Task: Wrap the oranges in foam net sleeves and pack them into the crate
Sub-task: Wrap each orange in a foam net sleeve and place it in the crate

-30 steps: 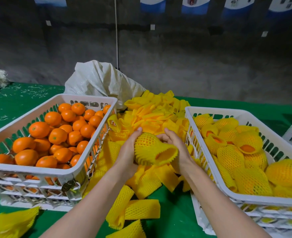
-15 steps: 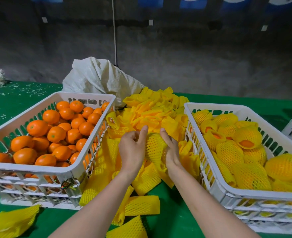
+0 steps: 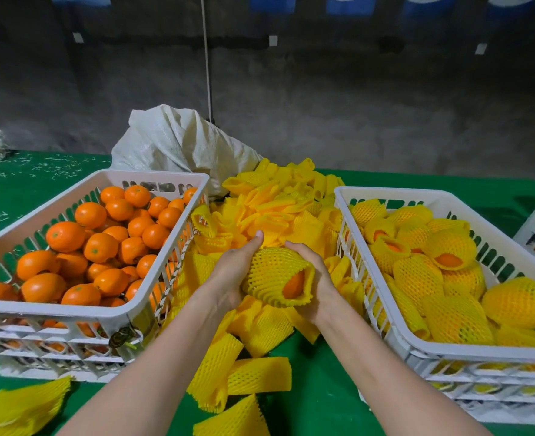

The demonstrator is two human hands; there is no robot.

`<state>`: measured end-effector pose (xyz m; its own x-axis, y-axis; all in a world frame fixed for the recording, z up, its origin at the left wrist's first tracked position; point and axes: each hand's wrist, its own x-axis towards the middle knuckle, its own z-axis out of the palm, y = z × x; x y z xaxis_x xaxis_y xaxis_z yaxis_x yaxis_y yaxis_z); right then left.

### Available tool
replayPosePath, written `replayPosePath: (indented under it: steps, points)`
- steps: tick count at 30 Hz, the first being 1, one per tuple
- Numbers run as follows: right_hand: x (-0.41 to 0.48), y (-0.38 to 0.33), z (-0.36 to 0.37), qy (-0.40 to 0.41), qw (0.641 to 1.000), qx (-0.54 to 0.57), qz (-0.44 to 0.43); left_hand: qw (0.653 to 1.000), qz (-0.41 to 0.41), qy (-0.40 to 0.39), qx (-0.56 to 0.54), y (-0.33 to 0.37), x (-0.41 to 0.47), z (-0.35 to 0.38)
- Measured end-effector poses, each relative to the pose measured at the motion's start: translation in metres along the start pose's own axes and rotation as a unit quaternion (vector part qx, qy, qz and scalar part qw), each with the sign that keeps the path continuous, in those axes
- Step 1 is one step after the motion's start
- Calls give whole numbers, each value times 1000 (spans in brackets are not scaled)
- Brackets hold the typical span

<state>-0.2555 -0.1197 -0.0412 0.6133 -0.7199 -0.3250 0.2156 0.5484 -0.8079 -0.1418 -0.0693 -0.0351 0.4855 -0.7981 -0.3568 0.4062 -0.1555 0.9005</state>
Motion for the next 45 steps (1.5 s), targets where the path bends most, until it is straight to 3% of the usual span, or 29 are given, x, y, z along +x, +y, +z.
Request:
replayPosePath:
  steps: [5,10,16,21,25,32,35,38,42,45]
  points:
    - [-2,2,6,-18,1000,9,16,997,45,-4,60,0,2,-3]
    - [0,9,3,-25,999,10,-24,996,70,20,52,-7,-1,-2]
    - [4,5,-2,52,988,-57,-130,981,-145,-88,-96,-11,-13,-4]
    - [4,6,-12,63,919,-239,-307,982,-82,-148,-87,-14,-12,7]
    - [4,4,-16,97,852,-361,-366,985,-32,-162,-41,-19,-12,6]
    - [7,-4,-23,24,922,-299,-243,983,-40,-174,42,-20,-15,2]
    - [3,2,-25,45,909,-301,-284,986,-11,-166,19,-22,-16,4]
    - [-8,13,-26,77,896,-303,-315,996,33,-84,-11,-21,-15,8]
    - [-25,23,-25,18,870,-344,-352,995,73,18,-61,-17,-12,21]
    - [-31,21,-27,-21,859,-380,-343,990,60,34,-126,-18,-14,33]
